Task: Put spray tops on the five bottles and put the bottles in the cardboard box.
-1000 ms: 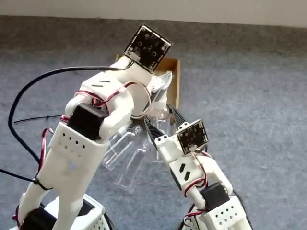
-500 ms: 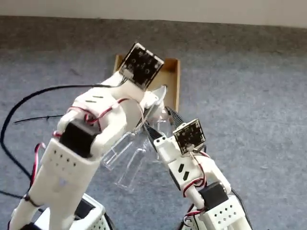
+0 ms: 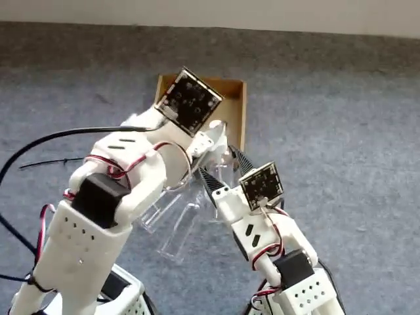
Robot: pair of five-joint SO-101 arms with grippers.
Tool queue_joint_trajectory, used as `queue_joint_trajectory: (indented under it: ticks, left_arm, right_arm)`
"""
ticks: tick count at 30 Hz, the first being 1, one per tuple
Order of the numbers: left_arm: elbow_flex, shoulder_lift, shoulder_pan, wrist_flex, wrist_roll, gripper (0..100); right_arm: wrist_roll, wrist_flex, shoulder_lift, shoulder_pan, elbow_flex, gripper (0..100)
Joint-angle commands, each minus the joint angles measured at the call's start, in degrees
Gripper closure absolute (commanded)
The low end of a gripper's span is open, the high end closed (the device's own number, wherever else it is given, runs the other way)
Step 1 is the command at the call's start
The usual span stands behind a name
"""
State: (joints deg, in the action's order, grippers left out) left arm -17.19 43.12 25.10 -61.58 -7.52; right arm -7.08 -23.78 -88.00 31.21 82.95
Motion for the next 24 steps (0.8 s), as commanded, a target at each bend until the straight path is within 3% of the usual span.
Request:
queue_joint_trajectory:
  ticks: [1,4,7,13,18,24]
  left_arm:
    - [11.21,1.45,0.13,-4.75,-0.26,84]
    - [17.10,1.54,-2.42,-10.37,-0.35,84]
    - [17.71,1.27,-11.91,-13.71,-0.26,84]
    - [-0.13,1.36,-33.19,-14.51,-0.26,84]
    - [-18.77,1.45,-42.24,-4.04,-0.26,84]
    - [-37.41,1.45,-43.12,10.64,-0.18,84]
  right_arm:
    - [-0.35,-0.13,-0.75,0.40,-2.24,99.5]
    - [-0.35,0.13,-0.66,0.31,-2.42,99.5]
    - [-0.35,0.13,1.19,0.04,-5.41,99.5]
    - [-0.09,0.40,19.74,-1.01,-19.91,99.5]
    - [3.78,8.40,38.64,-0.92,-32.40,99.5]
    - [3.78,17.27,62.99,-0.92,-46.02,99.5]
